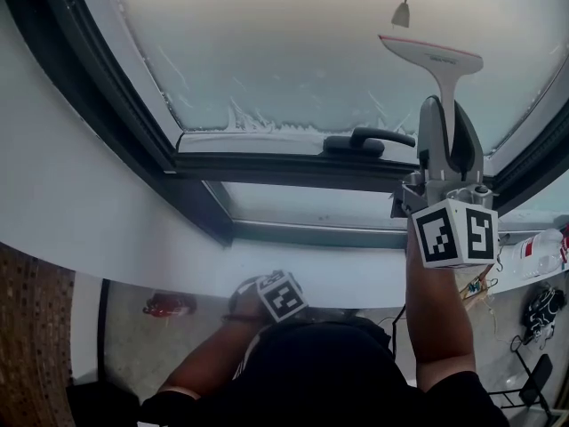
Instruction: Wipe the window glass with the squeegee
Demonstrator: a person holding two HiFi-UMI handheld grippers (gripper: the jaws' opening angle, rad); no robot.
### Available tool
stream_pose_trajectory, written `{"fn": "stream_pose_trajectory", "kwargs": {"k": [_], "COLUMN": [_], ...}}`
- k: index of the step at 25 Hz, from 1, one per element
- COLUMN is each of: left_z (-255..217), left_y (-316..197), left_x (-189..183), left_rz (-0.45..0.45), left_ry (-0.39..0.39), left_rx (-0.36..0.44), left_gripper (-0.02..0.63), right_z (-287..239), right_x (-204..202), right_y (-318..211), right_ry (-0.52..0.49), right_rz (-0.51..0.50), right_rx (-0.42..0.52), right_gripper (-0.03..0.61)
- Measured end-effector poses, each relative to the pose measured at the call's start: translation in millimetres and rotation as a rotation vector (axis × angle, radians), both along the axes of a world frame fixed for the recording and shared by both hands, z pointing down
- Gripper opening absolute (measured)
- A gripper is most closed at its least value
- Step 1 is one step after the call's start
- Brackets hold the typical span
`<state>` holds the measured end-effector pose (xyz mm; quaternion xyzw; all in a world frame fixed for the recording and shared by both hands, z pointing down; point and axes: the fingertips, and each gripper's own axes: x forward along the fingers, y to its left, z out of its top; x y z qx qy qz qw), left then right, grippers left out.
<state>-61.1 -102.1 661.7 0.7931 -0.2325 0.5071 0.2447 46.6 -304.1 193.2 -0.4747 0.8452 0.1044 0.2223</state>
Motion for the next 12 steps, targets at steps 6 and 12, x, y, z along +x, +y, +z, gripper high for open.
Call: {"fn": "stream_pose_trajectory", "kwargs": {"k": [6, 12], "left_z": [2, 0], "left_y": [6, 2], "left_x": [-8, -15], "left_rz": [0.005, -0.013], "left_ry": [0.007, 0.017], "left_rx": [-0.011, 0.004], "left_gripper": [0.0, 0.0], "right_z": [-82, -127], "right_x": [-24, -47], "right_y": [-1, -8], "right_ry": [0.017, 0.041], "right_rz": [0.032, 0.049], "right_rx": [0.14, 0.2], "right_gripper": [0.129, 0.129]}}
